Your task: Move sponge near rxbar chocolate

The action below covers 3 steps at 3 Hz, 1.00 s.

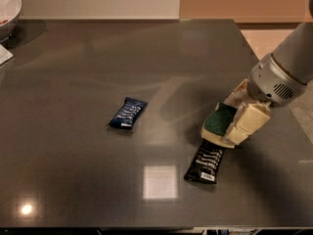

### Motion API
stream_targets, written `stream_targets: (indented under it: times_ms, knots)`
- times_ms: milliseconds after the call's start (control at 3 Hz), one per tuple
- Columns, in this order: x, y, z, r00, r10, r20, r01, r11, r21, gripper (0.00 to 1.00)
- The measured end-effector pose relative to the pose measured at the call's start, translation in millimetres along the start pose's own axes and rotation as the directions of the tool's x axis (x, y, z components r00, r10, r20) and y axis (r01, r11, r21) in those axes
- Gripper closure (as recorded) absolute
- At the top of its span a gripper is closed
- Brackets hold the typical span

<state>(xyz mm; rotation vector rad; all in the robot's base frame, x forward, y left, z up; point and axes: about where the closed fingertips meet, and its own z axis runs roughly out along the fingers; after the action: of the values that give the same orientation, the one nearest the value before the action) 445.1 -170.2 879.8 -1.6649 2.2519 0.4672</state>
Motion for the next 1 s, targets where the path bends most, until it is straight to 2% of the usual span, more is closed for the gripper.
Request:
stream_targets:
  times_ms: [667, 1000]
  knots:
    - [-2.4, -0.4, 0.4, 1.0, -0.003, 0.001, 0.003, 1.0, 0.006, 0.04]
    - [-3.1, -0.4, 0.6, 1.0, -0.005, 0.002, 0.005, 1.0, 0.008, 0.0]
